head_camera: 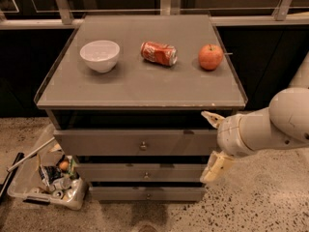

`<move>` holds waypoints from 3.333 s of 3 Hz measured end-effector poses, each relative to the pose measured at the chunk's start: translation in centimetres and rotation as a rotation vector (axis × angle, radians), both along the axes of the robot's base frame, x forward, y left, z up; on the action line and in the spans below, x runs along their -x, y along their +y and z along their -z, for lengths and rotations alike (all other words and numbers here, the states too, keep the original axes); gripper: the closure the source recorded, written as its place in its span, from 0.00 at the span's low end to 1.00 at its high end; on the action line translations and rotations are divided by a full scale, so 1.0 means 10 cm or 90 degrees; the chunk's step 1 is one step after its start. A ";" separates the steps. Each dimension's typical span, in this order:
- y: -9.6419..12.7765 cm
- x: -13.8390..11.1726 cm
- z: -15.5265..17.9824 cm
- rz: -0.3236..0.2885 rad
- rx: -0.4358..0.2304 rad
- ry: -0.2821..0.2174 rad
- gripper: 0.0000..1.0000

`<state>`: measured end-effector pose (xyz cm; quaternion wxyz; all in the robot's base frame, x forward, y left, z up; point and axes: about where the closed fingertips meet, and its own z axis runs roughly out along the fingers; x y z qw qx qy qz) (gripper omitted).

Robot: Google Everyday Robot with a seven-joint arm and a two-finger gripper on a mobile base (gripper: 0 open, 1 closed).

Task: Open top drawer

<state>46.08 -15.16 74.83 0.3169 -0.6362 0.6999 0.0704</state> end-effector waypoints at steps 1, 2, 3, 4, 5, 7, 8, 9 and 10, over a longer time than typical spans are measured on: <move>0.05 -0.15 0.18 0.004 -0.008 0.001 0.00; 0.11 -0.33 0.33 0.006 -0.014 -0.003 0.00; 0.16 -0.52 0.48 0.011 -0.017 -0.004 0.00; 0.19 -0.65 0.66 0.016 -0.025 0.004 0.00; 0.25 -0.75 0.88 0.023 -0.035 0.011 0.00; 0.15 -0.95 1.04 0.045 -0.034 0.003 0.00; 0.15 -0.95 1.04 0.045 -0.034 0.004 0.19; 0.15 -0.95 1.04 0.045 -0.034 0.004 0.42; 0.22 -0.94 0.99 0.028 -0.044 0.003 0.64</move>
Offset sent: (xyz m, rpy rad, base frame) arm 0.0562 0.0160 -0.0524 0.0370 -0.0112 -0.0160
